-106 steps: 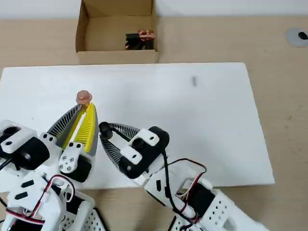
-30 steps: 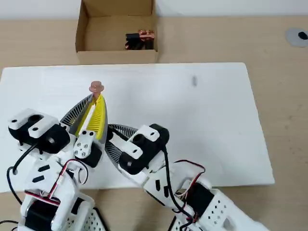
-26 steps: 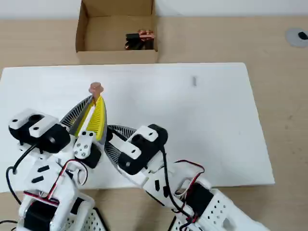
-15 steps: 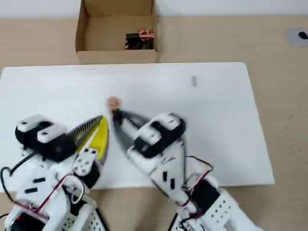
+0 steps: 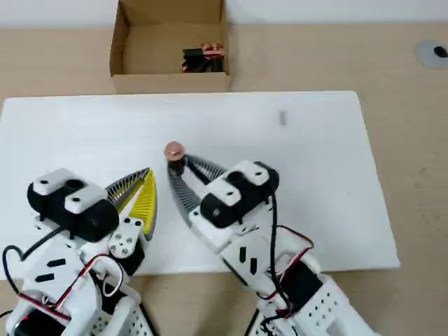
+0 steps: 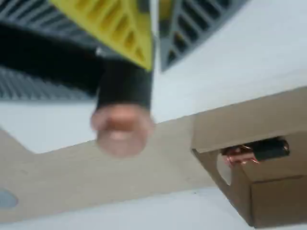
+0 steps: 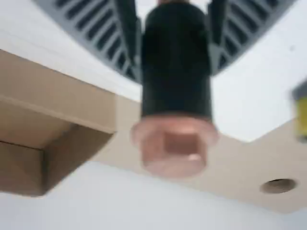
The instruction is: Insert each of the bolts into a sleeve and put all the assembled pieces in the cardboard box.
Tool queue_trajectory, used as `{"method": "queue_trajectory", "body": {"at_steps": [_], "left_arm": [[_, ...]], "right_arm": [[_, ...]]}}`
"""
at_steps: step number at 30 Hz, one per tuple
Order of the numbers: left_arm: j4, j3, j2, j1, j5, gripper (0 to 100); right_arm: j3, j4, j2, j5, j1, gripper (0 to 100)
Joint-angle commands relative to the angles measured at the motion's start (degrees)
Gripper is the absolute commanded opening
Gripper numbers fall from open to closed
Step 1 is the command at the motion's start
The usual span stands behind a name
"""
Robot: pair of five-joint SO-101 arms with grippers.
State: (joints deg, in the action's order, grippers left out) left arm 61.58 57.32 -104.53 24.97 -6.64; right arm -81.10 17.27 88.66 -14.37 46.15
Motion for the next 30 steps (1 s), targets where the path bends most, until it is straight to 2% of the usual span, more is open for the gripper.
{"method": "queue_trajectory", "body": {"at_steps": [1,5,8,10,15,18,21,24,30], "left_arm": [[-0.35,-2.46,-0.31,-3.52,-2.2,1],[-0.35,-1.14,-0.31,-14.07,-2.2,1],[-0.35,1.23,-0.31,-21.54,-2.2,1],[0.0,3.25,-0.31,-24.18,-2.2,1],[0.0,9.32,-0.31,-25.49,-2.29,1],[-0.26,12.92,-0.31,-25.58,-2.29,1],[-0.35,15.21,-0.31,-25.58,-2.29,1],[-0.26,16.53,-0.31,-25.67,-2.29,1],[-0.35,21.19,-0.31,-25.67,-2.29,1]], "right_arm": [[7.87,-1.67,0.75,-0.09,-3.74,0.9],[15.08,-2.9,-6.02,2.64,-8.13,0.9],[21.85,-8.53,-18.33,3.96,-11.3,0.9],[27.3,-12.13,-28.53,6.51,-11.56,0.9],[44.44,-21.63,-53.76,13.71,-11.74,0.9],[56.57,-24.62,-68.79,16.18,-14.29,0.9],[69.93,-26.46,-83.82,15.74,-18.33,0.9],[84.26,-26.99,-97.54,12.13,-21.76,0.9],[107.65,-23.91,-120.48,8.44,-25.01,0.9]]}}
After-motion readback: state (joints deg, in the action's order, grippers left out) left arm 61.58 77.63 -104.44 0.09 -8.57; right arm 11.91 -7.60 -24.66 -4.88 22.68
